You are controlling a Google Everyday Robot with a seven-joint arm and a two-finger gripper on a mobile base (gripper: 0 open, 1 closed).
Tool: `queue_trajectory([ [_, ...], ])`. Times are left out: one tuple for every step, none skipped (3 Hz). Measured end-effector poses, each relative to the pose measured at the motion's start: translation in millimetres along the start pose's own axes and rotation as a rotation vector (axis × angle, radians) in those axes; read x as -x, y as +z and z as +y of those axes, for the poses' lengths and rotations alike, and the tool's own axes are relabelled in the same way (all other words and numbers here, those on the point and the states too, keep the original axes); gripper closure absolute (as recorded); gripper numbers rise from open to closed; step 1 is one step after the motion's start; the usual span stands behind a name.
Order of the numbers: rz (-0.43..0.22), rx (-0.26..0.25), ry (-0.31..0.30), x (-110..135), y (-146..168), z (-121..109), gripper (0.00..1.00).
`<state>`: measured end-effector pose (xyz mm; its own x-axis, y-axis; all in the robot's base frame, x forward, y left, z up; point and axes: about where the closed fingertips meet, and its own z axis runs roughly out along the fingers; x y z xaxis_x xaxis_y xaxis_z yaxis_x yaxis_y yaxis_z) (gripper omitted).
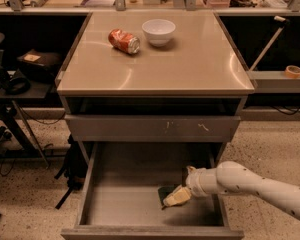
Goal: Pick sponge from middle drawer and place on counter
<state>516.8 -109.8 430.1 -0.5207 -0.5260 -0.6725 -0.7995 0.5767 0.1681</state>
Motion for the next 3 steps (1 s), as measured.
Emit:
queue_trajectory([
  [-0.002, 0.002, 0.003, -0.7, 2.1, -0.2, 0.00],
  [0.023, -0.017, -0.006, -11.5, 7.6, 4.2, 0.00],
  [0.077, -0.031, 0.057, -39.1, 84.8, 6.5, 0.00],
])
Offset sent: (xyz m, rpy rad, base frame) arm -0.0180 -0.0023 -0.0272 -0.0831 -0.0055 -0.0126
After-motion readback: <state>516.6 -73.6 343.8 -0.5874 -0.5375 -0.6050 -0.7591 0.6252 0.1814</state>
